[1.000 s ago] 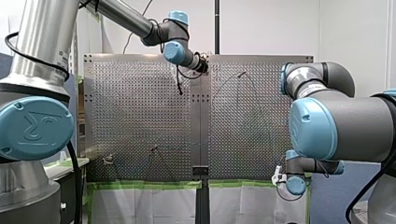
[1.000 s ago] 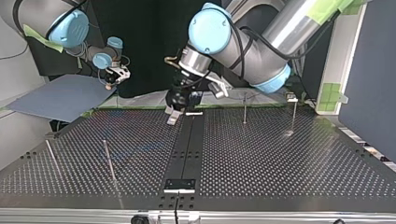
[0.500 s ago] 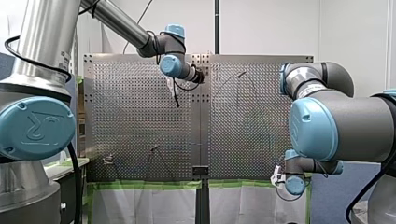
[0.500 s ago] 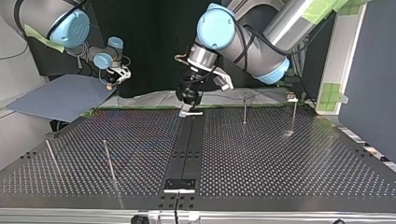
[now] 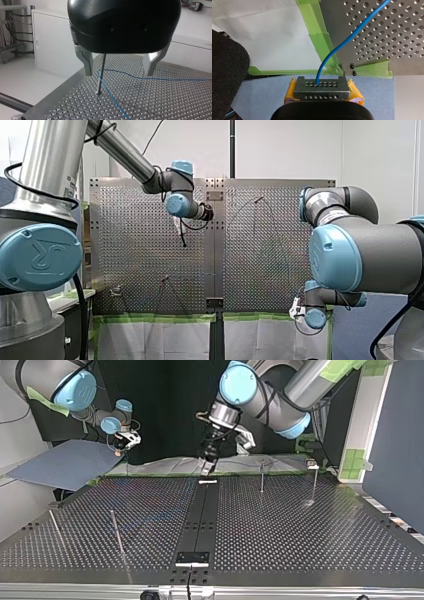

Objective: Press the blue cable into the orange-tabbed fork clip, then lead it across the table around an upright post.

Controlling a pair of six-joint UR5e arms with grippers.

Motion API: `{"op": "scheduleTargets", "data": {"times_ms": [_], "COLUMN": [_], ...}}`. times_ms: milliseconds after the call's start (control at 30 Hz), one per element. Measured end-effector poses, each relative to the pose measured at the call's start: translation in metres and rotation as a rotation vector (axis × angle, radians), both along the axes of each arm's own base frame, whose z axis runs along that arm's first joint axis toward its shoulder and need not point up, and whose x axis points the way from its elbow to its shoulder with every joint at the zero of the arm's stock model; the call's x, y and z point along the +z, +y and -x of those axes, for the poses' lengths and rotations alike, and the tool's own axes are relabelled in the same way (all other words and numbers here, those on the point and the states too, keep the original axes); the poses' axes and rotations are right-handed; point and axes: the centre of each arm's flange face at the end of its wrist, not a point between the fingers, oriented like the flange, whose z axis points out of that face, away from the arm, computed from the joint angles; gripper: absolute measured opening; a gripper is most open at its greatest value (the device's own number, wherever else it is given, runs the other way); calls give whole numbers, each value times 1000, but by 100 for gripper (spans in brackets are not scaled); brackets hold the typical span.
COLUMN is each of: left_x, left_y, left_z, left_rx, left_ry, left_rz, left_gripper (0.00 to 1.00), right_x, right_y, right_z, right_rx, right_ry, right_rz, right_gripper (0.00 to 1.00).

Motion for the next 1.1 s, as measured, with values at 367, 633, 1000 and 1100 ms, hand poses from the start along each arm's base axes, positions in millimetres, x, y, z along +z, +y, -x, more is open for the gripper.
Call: {"op": "scheduleTargets", "data": {"times_ms": [367,633,1000,1100], "left_x": [-33,-56,-86,-93], "left_y": [12,21,35,39], "left_z": [12,25,43,47], "left_rx": [4,2,-4,-4], "left_ry": [-1,-2,-2,-2], "left_rz": [-3,-5,-6,-5], "left_gripper": [100,100,100,100], "right_x": [0,0,0,0], "right_y": [0,0,0,-1], "right_z": [-1,-1,-1,-1], "right_rx": [2,3,7,8], "right_ry": [0,-1,-2,-3], "right_rz": [0,1,3,4], "right_gripper": [2,2,2,2]}}
